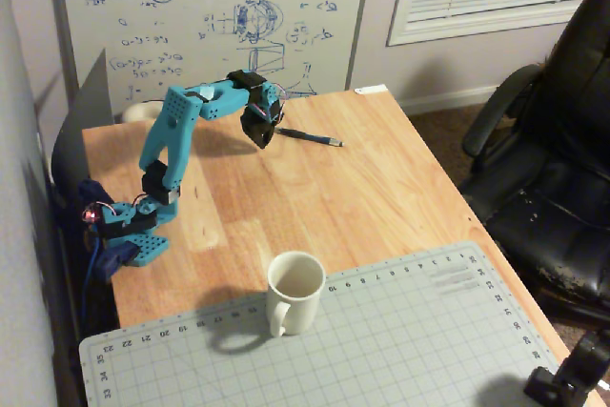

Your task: Touch the pen.

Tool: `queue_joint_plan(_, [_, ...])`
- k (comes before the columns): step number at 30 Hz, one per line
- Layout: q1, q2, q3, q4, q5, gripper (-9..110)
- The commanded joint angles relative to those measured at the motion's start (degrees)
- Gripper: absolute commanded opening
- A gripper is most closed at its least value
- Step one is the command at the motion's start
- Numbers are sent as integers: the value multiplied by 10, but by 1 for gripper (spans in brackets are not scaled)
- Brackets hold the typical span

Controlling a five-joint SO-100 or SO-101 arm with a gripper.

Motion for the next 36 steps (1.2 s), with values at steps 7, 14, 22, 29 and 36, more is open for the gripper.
queue_joint_plan(7, [-5,1260,969,116,4,1])
queue_joint_plan(14, [-5,1260,969,116,4,1])
queue_joint_plan(22, [-5,1260,969,116,4,1])
queue_joint_plan(29, [-5,1260,969,116,4,1])
queue_joint_plan(36, [-5,1260,969,109,-3,1])
